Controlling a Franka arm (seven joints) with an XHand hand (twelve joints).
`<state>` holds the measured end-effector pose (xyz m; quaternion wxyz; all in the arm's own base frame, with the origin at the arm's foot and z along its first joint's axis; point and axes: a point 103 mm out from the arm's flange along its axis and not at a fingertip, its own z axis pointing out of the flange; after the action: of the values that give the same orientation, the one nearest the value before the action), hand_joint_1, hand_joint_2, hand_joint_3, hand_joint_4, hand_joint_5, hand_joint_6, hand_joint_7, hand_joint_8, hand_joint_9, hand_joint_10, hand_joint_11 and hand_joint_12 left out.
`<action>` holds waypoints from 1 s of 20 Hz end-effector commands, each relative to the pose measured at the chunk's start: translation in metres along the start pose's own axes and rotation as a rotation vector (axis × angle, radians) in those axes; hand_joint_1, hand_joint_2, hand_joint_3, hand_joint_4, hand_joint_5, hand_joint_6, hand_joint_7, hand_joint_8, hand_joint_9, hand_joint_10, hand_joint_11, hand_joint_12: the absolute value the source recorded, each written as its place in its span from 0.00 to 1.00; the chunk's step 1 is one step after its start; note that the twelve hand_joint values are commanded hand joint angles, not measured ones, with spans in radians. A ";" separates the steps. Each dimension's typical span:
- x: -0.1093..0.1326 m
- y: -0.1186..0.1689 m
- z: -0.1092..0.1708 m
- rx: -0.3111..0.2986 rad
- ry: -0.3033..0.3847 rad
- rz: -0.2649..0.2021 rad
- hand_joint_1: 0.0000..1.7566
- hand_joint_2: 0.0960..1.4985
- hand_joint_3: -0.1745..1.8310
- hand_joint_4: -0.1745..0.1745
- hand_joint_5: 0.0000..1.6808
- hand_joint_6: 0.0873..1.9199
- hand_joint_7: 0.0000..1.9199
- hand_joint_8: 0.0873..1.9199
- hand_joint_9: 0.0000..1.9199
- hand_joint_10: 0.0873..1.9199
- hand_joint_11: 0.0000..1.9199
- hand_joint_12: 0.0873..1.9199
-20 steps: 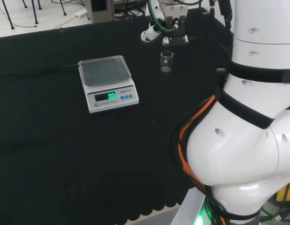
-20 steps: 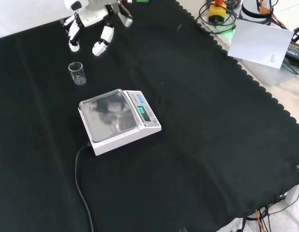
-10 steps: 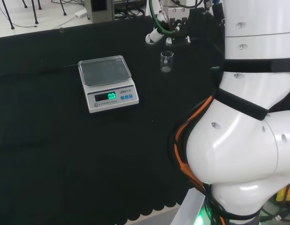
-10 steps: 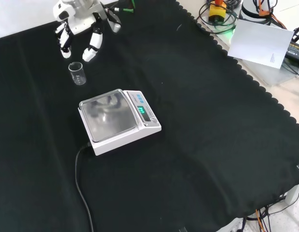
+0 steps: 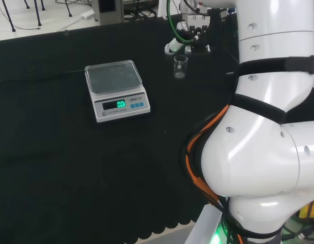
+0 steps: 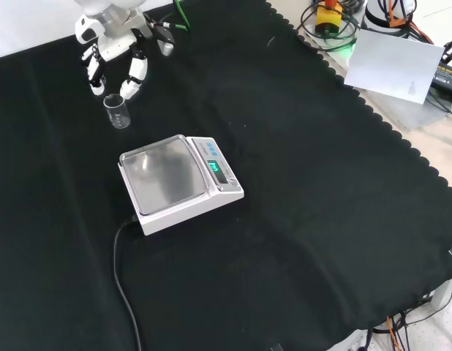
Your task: Pick up the beaker.
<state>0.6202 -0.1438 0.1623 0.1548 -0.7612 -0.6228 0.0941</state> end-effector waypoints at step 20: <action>-0.005 0.021 0.050 0.223 -0.025 0.004 0.41 0.46 0.29 0.42 0.24 0.21 0.11 0.36 0.15 0.44 0.12 0.74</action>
<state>0.6213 -0.1492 0.1221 0.2219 -0.7444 -0.6125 0.1465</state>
